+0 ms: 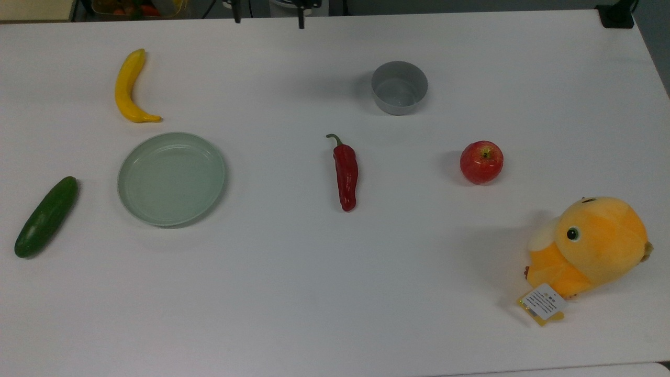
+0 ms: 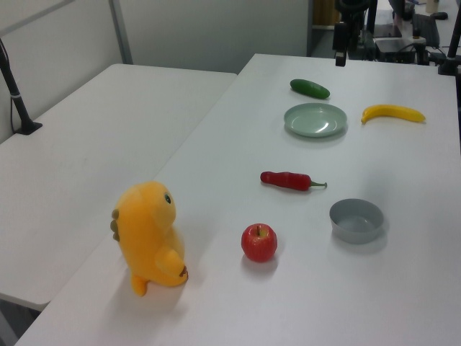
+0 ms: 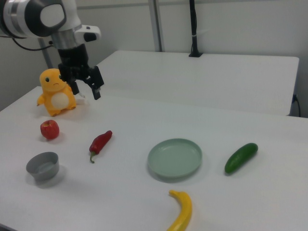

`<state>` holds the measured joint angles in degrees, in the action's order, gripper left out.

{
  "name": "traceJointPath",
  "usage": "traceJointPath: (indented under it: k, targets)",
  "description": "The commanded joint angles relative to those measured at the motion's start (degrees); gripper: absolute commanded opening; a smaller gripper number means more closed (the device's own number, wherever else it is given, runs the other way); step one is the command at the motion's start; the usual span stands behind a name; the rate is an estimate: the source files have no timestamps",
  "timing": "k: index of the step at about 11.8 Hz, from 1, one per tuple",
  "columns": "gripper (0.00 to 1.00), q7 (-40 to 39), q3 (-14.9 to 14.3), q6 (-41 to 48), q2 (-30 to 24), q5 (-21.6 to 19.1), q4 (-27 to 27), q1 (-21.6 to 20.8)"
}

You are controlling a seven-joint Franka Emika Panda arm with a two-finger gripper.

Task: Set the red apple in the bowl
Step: 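Move the open gripper out over the table toward the grey bowl, then move the gripper past the grey bowl to above the red apple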

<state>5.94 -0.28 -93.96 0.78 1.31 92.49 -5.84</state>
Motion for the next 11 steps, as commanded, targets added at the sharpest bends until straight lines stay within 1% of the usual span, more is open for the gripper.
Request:
traceJointPath:
  k: [1, 2, 4, 5, 6, 8, 9, 11]
  targets:
    - [1.00, -0.2, 1.5, -2.5, 1.2, -0.3, 0.9, -3.8]
    - [1.00, 0.6, 1.9, -5.4, 2.4, -0.4, 0.9, -5.5]
    - [1.00, 5.3, 5.0, -11.8, 5.8, -0.3, 0.9, -6.3]
    - [1.00, 8.2, 6.1, -14.3, 6.9, -0.3, 0.9, -7.0]
    - [1.00, 10.4, 6.8, -18.0, 9.0, -0.4, 0.9, -8.7]
    - [1.00, 17.6, 9.4, -23.0, 11.7, -0.3, 0.7, -10.2]
    - [1.00, 20.7, 10.9, -24.0, 13.4, 0.5, -0.7, -11.5]
    - [1.00, 25.6, 11.1, -24.3, 15.8, 0.8, -1.3, -14.5]
